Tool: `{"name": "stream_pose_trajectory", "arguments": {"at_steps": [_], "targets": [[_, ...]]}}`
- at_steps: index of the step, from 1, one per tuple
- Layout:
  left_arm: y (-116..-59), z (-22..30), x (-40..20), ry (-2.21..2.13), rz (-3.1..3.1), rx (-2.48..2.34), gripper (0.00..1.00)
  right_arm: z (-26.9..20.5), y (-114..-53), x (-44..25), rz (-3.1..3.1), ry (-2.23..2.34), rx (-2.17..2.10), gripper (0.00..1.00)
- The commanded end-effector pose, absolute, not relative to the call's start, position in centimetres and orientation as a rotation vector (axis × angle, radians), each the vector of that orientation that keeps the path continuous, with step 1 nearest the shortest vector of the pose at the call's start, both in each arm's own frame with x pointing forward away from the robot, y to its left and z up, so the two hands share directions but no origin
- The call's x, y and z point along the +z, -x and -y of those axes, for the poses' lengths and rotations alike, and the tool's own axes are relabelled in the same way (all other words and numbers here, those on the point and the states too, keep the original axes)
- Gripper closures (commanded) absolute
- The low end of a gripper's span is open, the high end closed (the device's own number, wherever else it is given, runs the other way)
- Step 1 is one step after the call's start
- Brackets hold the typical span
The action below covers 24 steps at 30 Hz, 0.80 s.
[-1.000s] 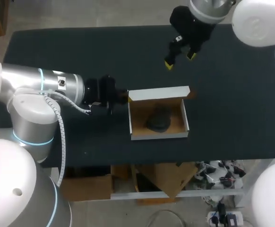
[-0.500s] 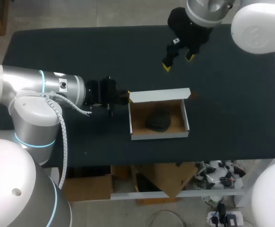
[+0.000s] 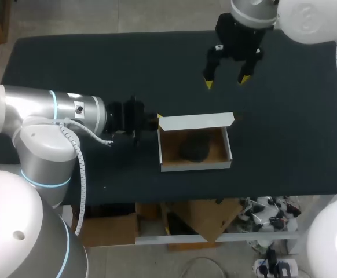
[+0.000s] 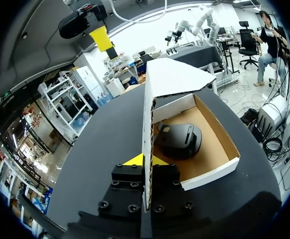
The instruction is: Assemble the packaging by folding the flat box into shape, placing the metal phone stand inside, and closing the box properly
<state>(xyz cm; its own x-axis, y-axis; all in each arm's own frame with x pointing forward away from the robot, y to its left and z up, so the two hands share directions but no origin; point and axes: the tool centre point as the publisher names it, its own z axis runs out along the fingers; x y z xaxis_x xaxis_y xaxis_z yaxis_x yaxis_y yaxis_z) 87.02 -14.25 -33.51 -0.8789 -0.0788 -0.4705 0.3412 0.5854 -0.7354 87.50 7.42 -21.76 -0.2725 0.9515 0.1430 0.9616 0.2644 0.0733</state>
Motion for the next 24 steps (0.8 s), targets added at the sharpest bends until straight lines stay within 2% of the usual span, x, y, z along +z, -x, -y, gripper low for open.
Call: {"name": "stream_pose_trajectory", "arguments": {"at_steps": [1, 24], "targets": [[-86.6, 14.4, -34.4, -0.211, -2.342, -1.226, 1.00, -7.2, -87.4, -22.0, 2.388, 1.875, -0.170, 0.00], [-85.8, 14.4, -34.8, -0.238, -2.297, -1.189, 1.00, -5.8, -84.9, -24.2, 2.094, 1.982, -0.114, 0.00]]}}
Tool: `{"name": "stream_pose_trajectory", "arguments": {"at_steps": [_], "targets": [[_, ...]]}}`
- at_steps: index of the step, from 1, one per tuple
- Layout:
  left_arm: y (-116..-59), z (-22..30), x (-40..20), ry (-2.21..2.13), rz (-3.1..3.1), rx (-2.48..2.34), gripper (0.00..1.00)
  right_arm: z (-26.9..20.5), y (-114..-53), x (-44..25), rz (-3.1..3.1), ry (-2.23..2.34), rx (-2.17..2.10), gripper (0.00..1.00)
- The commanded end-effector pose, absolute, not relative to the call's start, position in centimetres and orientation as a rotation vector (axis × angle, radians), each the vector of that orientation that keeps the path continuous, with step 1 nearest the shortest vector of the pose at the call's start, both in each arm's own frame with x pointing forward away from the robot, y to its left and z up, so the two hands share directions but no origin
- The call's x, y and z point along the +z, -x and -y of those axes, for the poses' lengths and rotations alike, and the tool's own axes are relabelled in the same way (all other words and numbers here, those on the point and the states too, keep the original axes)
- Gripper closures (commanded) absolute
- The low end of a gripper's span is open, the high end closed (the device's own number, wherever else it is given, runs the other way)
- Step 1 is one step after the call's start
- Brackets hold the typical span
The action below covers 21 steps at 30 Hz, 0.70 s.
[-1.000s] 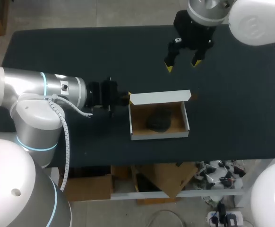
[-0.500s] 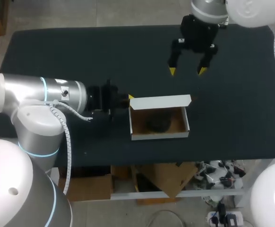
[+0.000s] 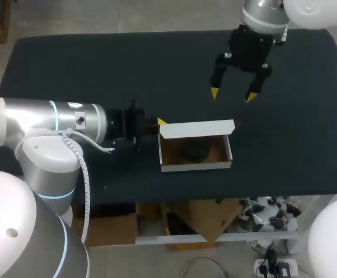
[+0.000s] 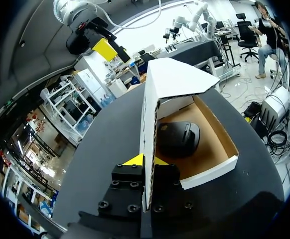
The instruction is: Assemble the packaging by folding the flat box into shape, placing the metal phone stand inside, and closing the box properly
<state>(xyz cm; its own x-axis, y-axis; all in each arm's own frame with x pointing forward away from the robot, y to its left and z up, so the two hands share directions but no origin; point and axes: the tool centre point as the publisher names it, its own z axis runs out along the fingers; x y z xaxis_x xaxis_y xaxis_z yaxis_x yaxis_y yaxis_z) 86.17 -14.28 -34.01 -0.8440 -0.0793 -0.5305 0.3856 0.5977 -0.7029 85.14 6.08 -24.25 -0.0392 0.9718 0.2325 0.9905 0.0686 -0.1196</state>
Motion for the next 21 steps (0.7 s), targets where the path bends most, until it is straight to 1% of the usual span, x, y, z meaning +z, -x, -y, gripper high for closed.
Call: {"name": "stream_pose_trajectory", "arguments": {"at_steps": [1, 15, 21], "targets": [[-85.8, 14.4, -34.8, -0.238, -2.297, -1.189, 1.00, -5.8, -84.9, -24.2, 2.094, 1.982, -0.114, 0.00], [-85.8, 14.4, -34.8, -0.238, -2.297, -1.189, 1.00, -5.8, -84.9, -24.2, 2.094, 1.982, -0.114, 0.00], [-85.8, 14.3, -35.0, -0.243, -2.285, -1.158, 1.00, -5.5, -84.4, -25.2, 1.976, 1.980, -0.067, 0.00]]}}
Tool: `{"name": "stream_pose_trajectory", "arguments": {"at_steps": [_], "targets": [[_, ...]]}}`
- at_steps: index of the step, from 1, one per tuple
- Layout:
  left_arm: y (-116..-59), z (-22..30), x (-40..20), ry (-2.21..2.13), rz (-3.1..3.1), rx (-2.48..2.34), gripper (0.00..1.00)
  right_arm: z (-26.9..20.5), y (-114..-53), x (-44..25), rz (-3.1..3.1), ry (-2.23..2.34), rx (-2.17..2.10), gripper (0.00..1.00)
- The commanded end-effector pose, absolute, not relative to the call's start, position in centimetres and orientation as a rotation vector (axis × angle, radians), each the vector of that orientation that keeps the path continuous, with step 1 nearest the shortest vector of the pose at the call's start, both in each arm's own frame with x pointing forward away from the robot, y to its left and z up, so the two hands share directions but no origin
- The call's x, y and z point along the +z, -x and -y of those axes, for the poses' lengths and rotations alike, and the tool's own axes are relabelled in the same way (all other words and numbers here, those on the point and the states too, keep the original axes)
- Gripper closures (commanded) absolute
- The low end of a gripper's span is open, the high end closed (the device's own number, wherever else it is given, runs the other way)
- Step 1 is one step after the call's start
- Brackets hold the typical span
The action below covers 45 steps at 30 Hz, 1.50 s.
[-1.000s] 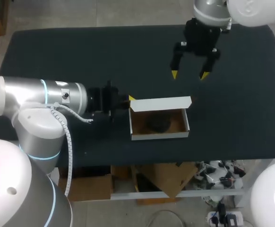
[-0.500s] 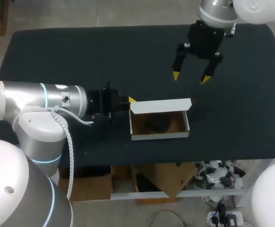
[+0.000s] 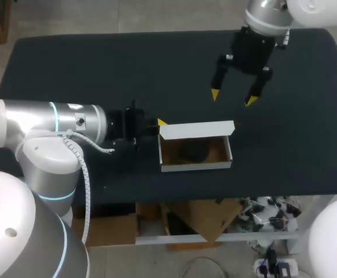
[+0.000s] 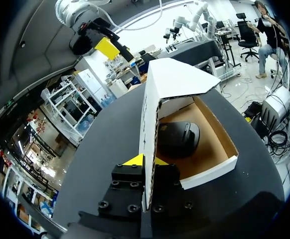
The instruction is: Assemble the packaging by folding the flat box into shape, placing the metal phone stand inside, and closing the box properly
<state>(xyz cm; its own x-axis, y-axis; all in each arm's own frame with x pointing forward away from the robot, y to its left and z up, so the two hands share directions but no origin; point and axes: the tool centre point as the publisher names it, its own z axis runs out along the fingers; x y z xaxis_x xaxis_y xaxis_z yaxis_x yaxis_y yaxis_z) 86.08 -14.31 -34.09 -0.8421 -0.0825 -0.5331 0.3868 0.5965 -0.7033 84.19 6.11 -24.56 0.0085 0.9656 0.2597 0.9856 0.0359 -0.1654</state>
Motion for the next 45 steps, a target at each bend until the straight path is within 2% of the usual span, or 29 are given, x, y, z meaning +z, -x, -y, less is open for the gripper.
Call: {"name": "stream_pose_trajectory", "arguments": {"at_steps": [1, 25, 33, 45], "targets": [[-85.7, 14.3, -35.1, -0.248, -2.282, -1.160, 1.00, -5.4, -84.3, -25.4, 1.952, 1.980, -0.056, 0.00], [-85.2, 14.1, -36.2, -0.292, -2.176, -1.108, 1.00, -5.7, -82.9, -27.9, 1.845, 1.876, 0.092, 0.00], [-85.2, 14.2, -36.4, -0.302, -2.164, -1.093, 1.00, -5.6, -82.3, -28.8, 1.833, 1.859, 0.128, 0.18], [-85.1, 14.3, -36.5, -0.307, -2.156, -1.092, 1.00, -5.6, -82.1, -30.4, 1.825, 1.841, 0.139, 0.30]]}}
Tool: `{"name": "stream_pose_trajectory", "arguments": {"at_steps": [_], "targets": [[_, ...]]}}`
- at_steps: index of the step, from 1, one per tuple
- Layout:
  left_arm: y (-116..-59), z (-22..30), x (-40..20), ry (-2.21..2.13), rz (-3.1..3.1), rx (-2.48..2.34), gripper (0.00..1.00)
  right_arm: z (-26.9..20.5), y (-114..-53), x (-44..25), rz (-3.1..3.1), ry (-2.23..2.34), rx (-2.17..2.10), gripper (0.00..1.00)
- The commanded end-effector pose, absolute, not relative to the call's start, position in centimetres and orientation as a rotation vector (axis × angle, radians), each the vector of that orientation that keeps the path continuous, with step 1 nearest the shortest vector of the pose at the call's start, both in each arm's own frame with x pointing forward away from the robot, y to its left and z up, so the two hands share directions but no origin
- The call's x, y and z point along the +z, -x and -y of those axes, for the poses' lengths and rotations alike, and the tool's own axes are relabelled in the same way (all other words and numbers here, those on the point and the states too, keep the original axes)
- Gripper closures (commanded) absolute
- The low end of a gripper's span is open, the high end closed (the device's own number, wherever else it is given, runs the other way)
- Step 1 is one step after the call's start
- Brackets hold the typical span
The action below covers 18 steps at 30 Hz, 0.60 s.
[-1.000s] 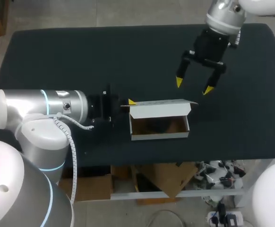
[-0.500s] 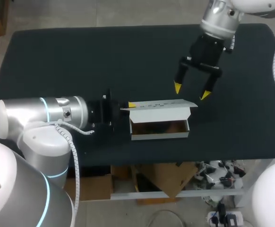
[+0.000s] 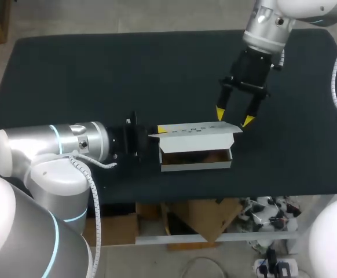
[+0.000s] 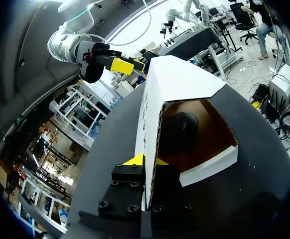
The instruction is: Assemble the packaging by folding the flat box into shape, placing the metal phone stand inside, and closing the box properly
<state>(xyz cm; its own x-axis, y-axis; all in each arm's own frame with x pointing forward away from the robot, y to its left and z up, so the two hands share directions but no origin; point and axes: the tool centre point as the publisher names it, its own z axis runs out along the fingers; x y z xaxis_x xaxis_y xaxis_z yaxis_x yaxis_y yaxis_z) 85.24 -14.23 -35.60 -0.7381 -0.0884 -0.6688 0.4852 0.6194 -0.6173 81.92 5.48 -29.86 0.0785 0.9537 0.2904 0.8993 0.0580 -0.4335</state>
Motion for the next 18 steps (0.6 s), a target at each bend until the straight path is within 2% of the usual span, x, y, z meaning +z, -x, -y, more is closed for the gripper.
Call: {"name": "stream_pose_trajectory", "arguments": {"at_steps": [1, 3, 4, 18], "targets": [[-85.1, 14.3, -36.5, -0.308, -2.155, -1.092, 1.00, -5.6, -82.1, -30.5, 1.824, 1.840, 0.139, 0.31], [-85.1, 14.3, -36.4, -0.309, -2.154, -1.092, 1.00, -5.7, -82.0, -30.7, 1.824, 1.837, 0.138, 0.41], [-85.1, 14.3, -36.4, -0.310, -2.153, -1.092, 1.00, -5.8, -82.0, -30.7, 1.826, 1.833, 0.139, 0.50], [-85.0, 14.2, -36.6, -0.307, -2.150, -1.097, 1.00, -5.8, -81.6, -31.6, 1.830, 1.819, 0.158, 0.51]]}}
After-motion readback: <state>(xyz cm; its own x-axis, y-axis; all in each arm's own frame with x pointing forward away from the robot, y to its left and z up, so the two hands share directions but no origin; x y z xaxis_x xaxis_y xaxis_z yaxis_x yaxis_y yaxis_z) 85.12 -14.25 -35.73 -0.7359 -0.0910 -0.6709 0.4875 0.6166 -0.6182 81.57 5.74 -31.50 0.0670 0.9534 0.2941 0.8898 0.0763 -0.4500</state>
